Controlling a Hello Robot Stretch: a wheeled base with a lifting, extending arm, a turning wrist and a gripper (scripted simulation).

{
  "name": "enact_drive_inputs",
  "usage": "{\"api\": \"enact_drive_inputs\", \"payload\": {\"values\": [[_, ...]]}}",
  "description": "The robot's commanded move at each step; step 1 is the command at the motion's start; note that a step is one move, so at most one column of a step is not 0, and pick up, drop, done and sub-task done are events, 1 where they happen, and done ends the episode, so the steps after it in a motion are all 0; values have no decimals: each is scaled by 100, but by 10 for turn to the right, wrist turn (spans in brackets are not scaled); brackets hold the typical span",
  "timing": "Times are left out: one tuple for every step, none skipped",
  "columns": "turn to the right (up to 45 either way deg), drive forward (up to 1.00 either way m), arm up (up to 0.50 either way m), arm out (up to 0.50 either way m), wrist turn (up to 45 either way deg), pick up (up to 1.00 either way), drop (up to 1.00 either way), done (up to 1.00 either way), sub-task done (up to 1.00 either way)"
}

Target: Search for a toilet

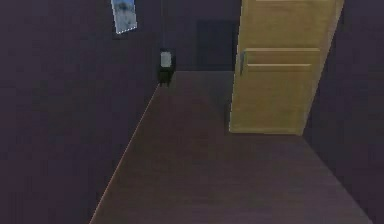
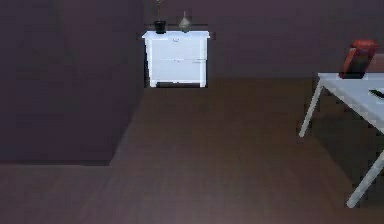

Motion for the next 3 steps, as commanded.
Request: {"api": "enact_drive_inputs", "payload": {"values": [[0, 100, 0, 0, 0, 0, 0, 0, 0], [0, 100, 0, 0, 0, 0, 0, 0, 0], [0, 10, 0, 0, 0, 0, 0, 0, 0]]}}
